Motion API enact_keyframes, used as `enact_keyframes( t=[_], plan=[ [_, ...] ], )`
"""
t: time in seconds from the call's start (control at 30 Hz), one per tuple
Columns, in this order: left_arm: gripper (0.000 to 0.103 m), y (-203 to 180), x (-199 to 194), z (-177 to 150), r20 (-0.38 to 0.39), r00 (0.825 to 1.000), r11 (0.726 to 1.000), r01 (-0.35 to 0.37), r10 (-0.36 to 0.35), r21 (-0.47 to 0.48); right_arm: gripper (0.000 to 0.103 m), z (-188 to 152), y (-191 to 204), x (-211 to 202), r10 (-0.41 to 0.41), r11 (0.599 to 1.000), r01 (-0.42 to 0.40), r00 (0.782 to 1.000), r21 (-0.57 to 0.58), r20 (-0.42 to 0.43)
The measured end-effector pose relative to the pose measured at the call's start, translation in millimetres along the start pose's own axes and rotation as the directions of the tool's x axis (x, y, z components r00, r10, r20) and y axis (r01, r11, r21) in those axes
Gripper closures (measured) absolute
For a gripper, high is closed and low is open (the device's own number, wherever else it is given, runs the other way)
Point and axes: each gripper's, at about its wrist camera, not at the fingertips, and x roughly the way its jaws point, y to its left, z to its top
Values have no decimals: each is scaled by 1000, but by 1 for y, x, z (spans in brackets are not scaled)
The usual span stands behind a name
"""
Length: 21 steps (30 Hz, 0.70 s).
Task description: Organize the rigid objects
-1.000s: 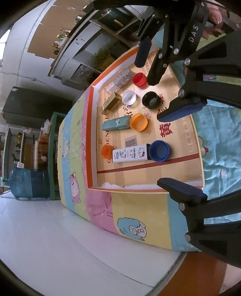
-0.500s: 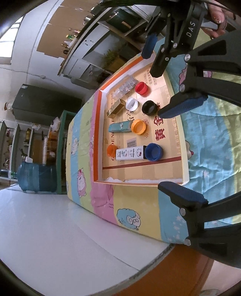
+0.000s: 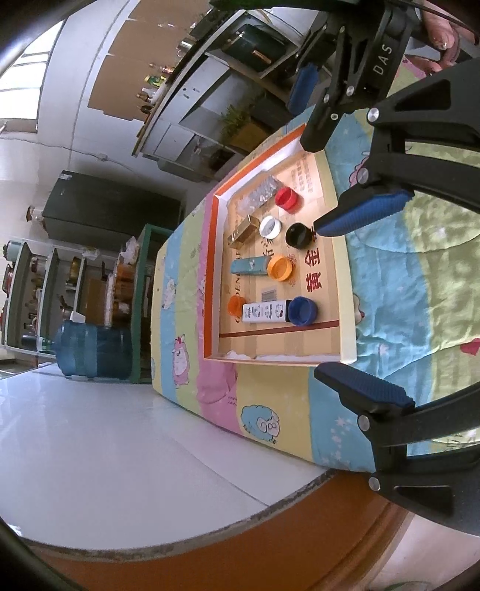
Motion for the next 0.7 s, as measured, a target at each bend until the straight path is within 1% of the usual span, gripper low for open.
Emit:
enact_keyframes(
  t=[0.43,0.6,0.7],
  plan=[
    [33,-16,-49,-12,78,996,999,-34,33,17,29,-12,8,-47,-25,1000,25,997,2,67],
    [33,-24,-66,-19,96,993,997,-69,67,17,29,-17,12,-65,-36,999,36,995,-1,95],
    [33,-26,-83,-25,137,987,997,-81,82,-9,29,-22,15,-76,-49,999,50,993,-5,111]
  ],
)
